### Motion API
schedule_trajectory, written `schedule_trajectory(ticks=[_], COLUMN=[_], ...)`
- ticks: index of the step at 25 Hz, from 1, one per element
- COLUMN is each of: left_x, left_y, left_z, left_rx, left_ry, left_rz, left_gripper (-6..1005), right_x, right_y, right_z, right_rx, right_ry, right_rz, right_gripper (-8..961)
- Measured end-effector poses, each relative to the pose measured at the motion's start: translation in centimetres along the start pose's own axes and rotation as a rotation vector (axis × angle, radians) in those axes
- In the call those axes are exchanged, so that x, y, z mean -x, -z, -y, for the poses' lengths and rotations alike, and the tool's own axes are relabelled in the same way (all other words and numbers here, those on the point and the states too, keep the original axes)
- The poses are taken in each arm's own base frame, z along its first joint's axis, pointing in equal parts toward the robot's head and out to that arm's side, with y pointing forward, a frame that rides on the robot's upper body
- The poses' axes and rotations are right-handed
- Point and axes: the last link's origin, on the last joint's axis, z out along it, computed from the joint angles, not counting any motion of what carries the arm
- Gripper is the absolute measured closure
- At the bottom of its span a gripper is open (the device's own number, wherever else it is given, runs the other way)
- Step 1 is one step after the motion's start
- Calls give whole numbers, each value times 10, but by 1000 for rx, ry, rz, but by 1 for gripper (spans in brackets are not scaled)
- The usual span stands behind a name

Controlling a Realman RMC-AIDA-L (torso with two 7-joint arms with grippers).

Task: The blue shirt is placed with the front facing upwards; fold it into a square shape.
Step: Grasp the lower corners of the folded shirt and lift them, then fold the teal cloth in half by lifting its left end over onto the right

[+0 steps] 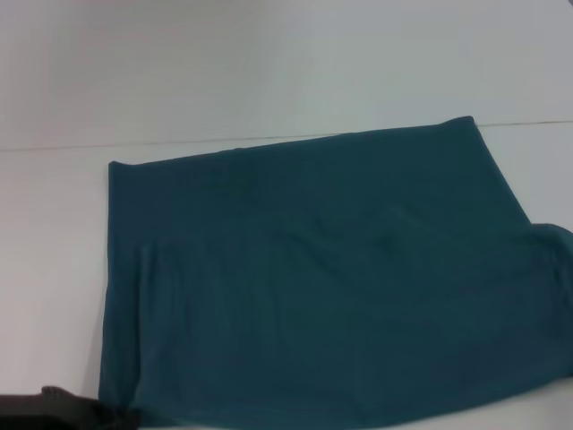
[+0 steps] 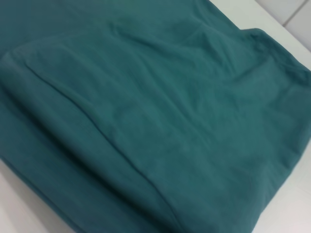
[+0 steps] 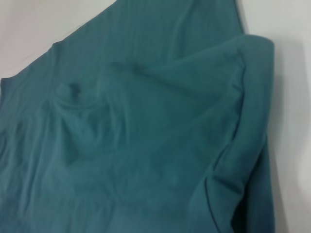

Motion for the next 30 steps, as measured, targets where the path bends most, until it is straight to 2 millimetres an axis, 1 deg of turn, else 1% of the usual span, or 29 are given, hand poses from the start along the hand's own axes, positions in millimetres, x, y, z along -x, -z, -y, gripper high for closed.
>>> schedule_trajectory(ticks=[4,6,7,8,13,25,30], left_x=[7,12,14,15,23,35,39], left_y=[1,2,3,3,5,12,15], left_z=[-3,-5,-5,-6,-8,-13,-14], left_rx=[23,30,33,37,52,54,54], left_ry=[19,28,33,36,52,64,72], left_rz=[14,19,21,24,37,61,66], left_gripper=[968,968,968,968,967,964,962], right_x=[-9,-16,-22,-22,-38,-74,-81], right_y=[7,11,15,15,24,34,39], right_z=[0,2,4,4,10,11,13], right_rx=[31,33,33,33,33,60,58], right_ry=[-7,-20,-37,-37,-71,-119,-132], right_rz=[-10,-11,-14,-14,-22,-61,-56], right_gripper=[836,834,834,833,830,821,818])
